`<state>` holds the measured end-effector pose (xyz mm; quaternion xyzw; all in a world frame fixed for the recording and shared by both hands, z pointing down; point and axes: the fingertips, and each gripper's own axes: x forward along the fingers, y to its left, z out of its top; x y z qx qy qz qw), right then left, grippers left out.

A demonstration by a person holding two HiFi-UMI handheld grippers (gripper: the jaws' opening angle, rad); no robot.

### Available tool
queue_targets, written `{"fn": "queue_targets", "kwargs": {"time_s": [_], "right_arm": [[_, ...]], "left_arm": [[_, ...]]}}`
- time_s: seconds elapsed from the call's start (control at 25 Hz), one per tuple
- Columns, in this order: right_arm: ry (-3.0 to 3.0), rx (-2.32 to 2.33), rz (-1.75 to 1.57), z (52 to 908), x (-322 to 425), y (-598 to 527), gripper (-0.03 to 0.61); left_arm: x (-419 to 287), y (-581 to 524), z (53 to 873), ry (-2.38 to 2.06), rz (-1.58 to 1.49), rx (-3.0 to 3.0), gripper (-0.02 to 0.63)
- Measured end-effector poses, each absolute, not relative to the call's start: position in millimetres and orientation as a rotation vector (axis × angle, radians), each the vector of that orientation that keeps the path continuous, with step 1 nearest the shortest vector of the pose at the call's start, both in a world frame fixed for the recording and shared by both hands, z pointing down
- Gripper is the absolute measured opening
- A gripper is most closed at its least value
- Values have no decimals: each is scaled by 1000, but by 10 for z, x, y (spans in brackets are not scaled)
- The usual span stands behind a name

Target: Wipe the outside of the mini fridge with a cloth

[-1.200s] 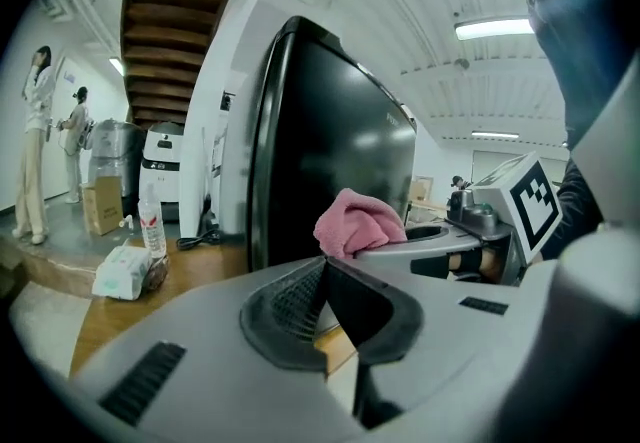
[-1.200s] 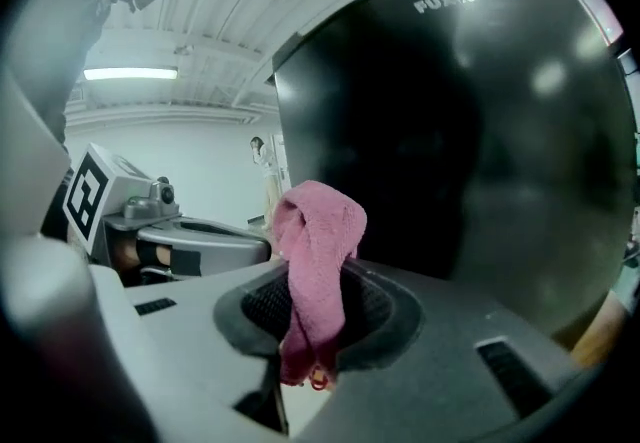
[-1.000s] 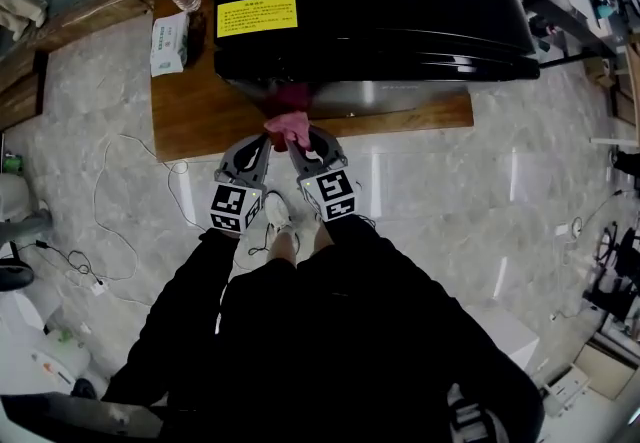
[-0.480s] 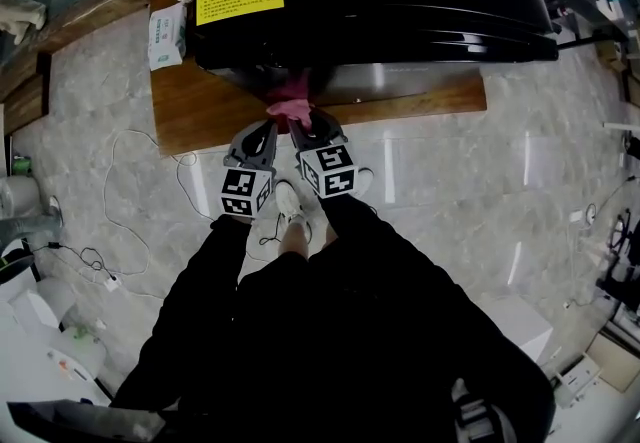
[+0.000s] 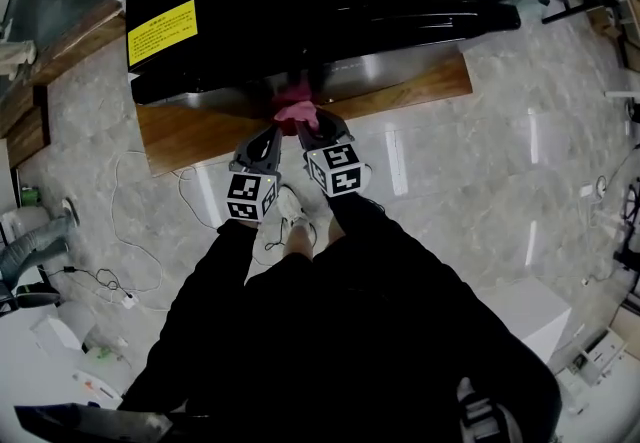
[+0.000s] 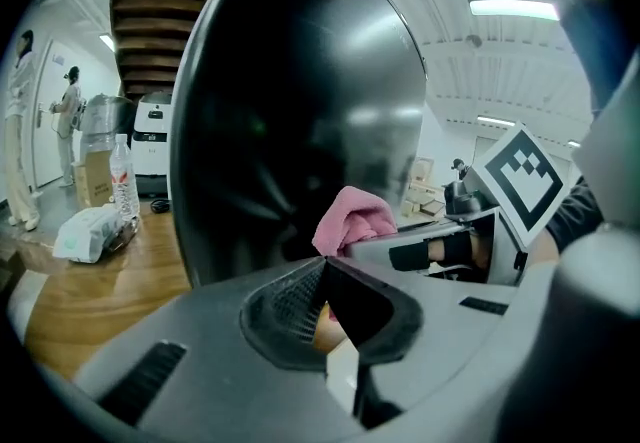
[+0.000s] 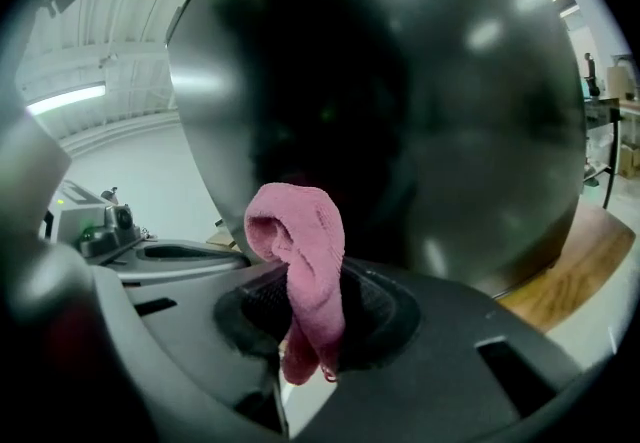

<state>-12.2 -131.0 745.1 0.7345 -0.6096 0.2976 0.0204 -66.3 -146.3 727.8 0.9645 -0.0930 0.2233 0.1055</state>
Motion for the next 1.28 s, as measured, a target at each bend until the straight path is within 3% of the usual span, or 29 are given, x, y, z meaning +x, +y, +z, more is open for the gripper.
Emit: {"fn": "queue_targets", "kwargs": {"time_s": [0.8, 1.28], "right_arm": [[-1714, 2408, 968, 7509, 1627, -96, 95], [-1642, 2460, 957, 7461, 2449, 430, 95]], "left_arm": [[1028, -256, 7092, -62, 684, 2884, 6], [1655, 170, 6861, -8, 667, 2931, 6]]}}
